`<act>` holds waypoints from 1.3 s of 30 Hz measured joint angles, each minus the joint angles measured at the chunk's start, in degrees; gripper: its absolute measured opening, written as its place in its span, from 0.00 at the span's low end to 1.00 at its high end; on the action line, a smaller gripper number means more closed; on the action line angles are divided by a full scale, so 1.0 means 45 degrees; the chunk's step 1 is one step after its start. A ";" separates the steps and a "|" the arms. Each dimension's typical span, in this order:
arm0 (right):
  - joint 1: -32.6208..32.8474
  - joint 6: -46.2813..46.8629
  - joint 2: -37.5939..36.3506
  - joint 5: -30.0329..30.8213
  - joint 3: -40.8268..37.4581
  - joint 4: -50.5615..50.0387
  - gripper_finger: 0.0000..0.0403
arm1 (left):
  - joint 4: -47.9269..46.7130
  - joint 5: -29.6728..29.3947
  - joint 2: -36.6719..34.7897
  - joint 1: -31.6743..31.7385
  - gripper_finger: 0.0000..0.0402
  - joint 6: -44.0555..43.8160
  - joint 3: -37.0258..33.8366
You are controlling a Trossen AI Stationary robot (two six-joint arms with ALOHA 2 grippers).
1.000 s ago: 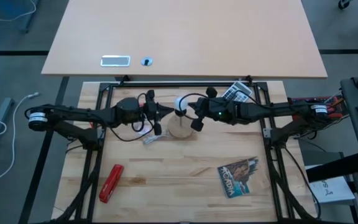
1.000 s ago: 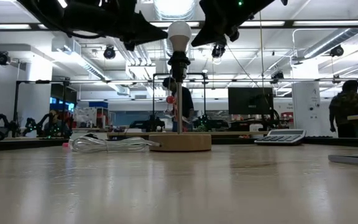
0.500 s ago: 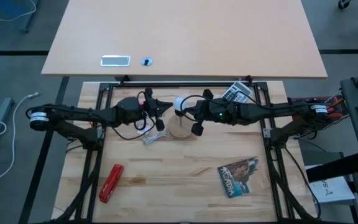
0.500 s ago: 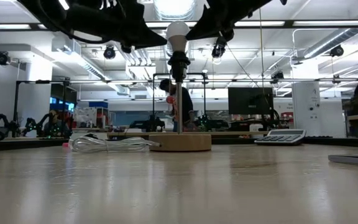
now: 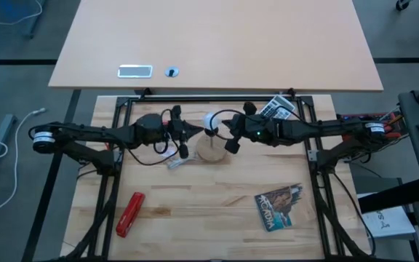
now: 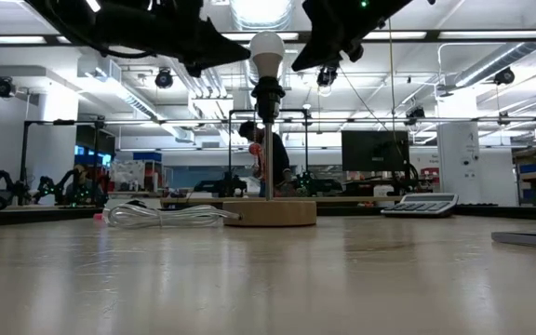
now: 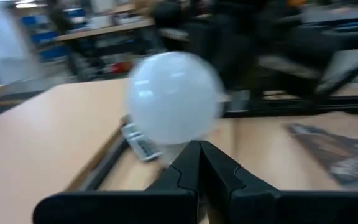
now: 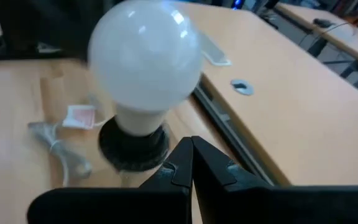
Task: Screw lightbulb
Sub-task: Insert the lightbulb into the lamp
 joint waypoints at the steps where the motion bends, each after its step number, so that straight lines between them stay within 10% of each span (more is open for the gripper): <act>1: -0.0052 -0.0086 0.0028 0.0007 0.0000 0.0168 0.00 | 0.0032 0.0083 0.0021 -0.0003 0.00 0.0000 0.0000; 21: 0.0154 -0.0254 0.0152 -0.1556 0.0000 0.0984 0.00 | 0.0638 -0.2023 0.0338 0.0112 0.00 0.0312 -0.0005; 39: 0.0030 -0.0410 0.0094 0.0046 0.0000 0.0573 0.00 | 0.0167 0.0057 -0.0041 0.0049 0.00 0.0248 -0.0005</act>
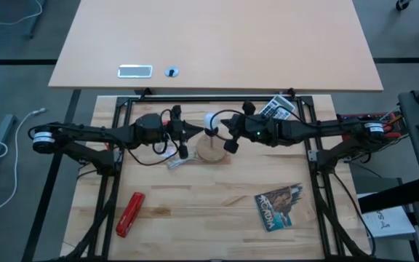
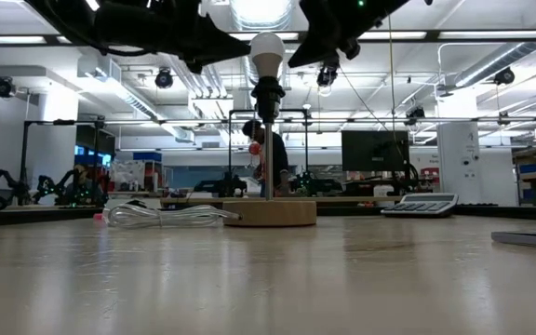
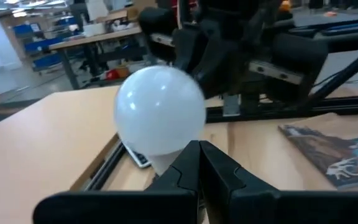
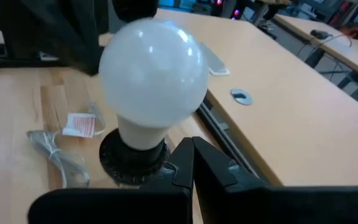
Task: Screw lightbulb
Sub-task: Insert the lightbulb into the lamp
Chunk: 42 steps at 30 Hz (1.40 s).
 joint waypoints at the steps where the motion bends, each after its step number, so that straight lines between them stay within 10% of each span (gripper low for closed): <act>1: -0.0037 -0.0054 0.0000 0.0000 0.0000 0.0064 0.00 | 0.0001 -0.0105 0.0041 0.0015 0.00 0.0023 0.0000; 17: 0.0214 -0.0200 -0.0024 -0.1519 0.0000 0.0621 0.00 | 0.0420 -0.1455 0.0575 0.0335 0.00 0.0102 0.0000; 33: 0.0129 -0.0142 -0.0267 0.0629 0.0000 -0.0711 0.00 | -0.0160 -0.0537 -0.0096 0.0219 0.00 -0.0333 0.0000; 42: -0.0263 -0.0351 0.0099 -0.0858 0.0000 0.0244 0.00 | 0.0194 -0.0014 0.0005 0.0256 0.00 -0.0117 0.0000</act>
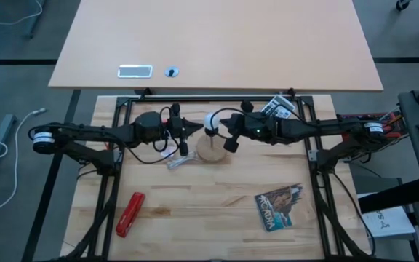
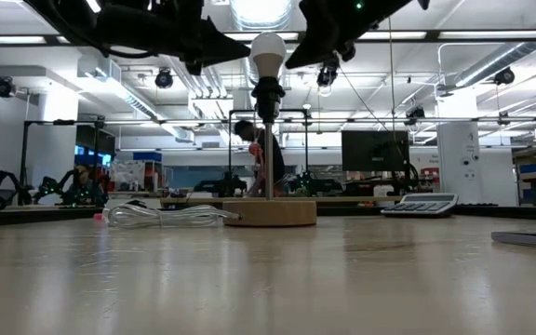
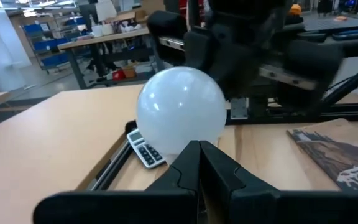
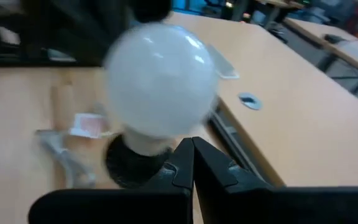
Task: Screw lightbulb
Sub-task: Insert the lightbulb into the lamp
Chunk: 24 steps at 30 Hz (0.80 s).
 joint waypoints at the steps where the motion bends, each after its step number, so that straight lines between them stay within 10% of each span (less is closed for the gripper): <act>1: 0.0000 0.0000 0.0038 -0.0262 0.0000 0.0154 0.00 | 0.0026 -0.0097 0.0019 0.0001 0.00 0.0080 0.0000; 14: 0.0452 0.0250 0.0055 -0.1253 -0.0015 0.0110 0.00 | 0.0024 -0.2310 0.0174 -0.0014 0.00 -0.0294 0.0000; 24: 0.0216 0.0041 -0.0114 0.1096 -0.0015 -0.0451 0.00 | -0.0739 -0.0631 -0.0690 -0.0454 0.00 -0.0147 0.0005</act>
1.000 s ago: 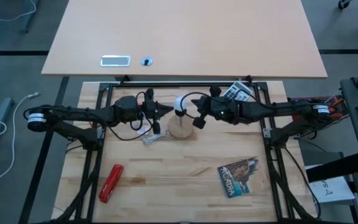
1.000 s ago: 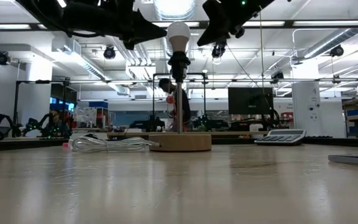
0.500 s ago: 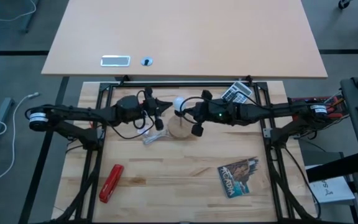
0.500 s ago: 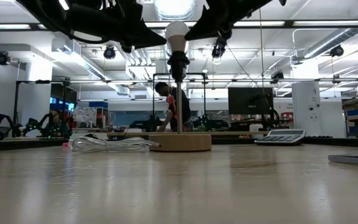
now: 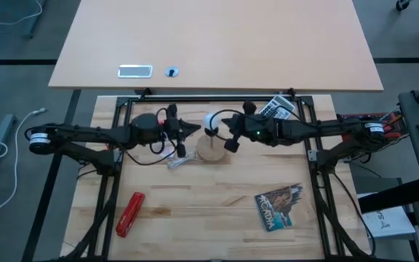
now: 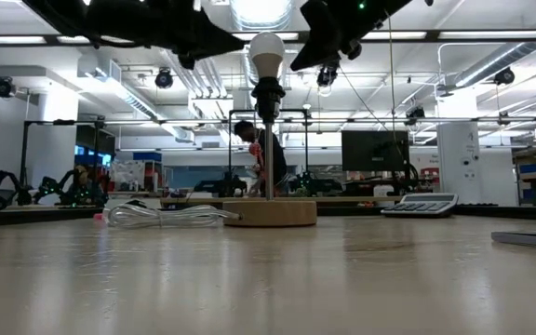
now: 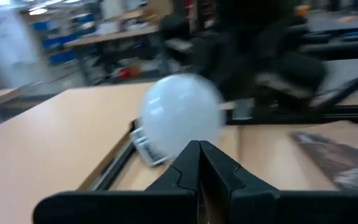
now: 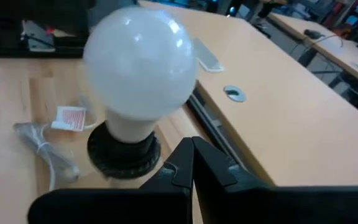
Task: Screw lightbulb
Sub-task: Insert the lightbulb into the lamp
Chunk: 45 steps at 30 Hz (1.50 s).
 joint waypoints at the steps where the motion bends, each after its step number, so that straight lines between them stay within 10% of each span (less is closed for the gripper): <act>1: -0.0069 -0.0023 0.0000 -0.0002 0.0003 0.0126 0.00 | 0.0065 0.0080 -0.0003 -0.0006 0.00 0.0048 0.0000; 31: 0.0497 0.0092 -0.0224 -0.1379 0.0015 -0.0112 0.00 | 0.0311 -0.1544 0.0269 0.0237 0.00 0.0461 0.0000; 45: 0.0211 -0.0143 -0.0014 -0.0317 0.0019 0.0288 0.00 | -0.0147 0.0598 0.0375 0.0139 0.00 -0.0059 -0.0005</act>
